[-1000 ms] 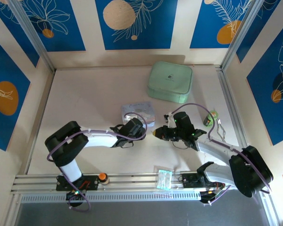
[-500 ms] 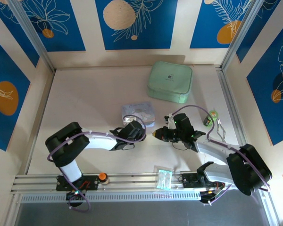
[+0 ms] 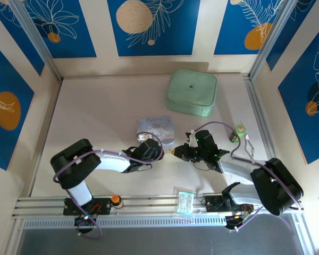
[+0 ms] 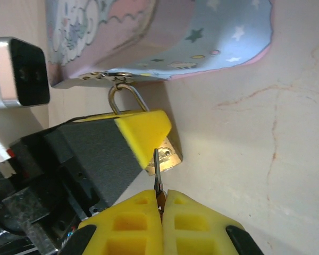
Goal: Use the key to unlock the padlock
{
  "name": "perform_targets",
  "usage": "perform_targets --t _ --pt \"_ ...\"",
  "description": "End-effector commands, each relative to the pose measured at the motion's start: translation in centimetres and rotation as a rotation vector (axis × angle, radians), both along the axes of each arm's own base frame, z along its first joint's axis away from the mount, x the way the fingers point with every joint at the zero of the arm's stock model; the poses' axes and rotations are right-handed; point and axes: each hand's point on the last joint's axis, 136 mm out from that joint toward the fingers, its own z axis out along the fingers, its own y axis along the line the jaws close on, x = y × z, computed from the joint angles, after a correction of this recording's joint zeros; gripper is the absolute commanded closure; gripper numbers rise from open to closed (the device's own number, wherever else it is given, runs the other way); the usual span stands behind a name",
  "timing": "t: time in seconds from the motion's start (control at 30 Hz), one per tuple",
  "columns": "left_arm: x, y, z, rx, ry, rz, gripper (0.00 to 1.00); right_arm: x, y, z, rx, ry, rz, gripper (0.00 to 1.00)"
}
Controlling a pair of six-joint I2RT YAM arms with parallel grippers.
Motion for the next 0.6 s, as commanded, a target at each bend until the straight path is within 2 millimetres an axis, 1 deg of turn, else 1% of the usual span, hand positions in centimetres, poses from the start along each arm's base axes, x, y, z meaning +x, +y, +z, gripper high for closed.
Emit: perform_targets --t 0.0,0.1,0.17,0.27,0.37,0.5,0.57 --pt "-0.6 0.3 -0.2 -0.006 0.014 0.015 0.78 0.0 0.1 0.1 0.028 0.006 -0.009 0.97" --pt "-0.9 0.4 -0.9 -0.027 0.017 0.044 0.77 0.1 0.1 0.2 0.024 0.003 -0.011 0.97" --pt "-1.2 0.4 -1.4 -0.041 0.021 0.049 0.7 0.0 0.0 0.2 0.022 0.002 -0.011 0.97" --pt "-1.3 0.3 -1.5 -0.041 0.023 0.052 0.7 0.0 0.0 0.1 0.021 0.002 -0.01 0.97" --pt "-1.3 0.4 -1.0 -0.034 0.021 0.054 0.76 0.0 0.1 0.0 0.023 0.003 -0.006 0.97" --pt "-1.7 0.3 -0.4 -0.031 0.023 0.051 0.78 -0.2 0.0 0.0 0.034 0.005 -0.012 0.97" --pt "-1.9 0.0 -0.5 -0.06 0.034 0.051 0.84 -0.3 0.0 0.0 0.042 0.011 -0.016 0.97"
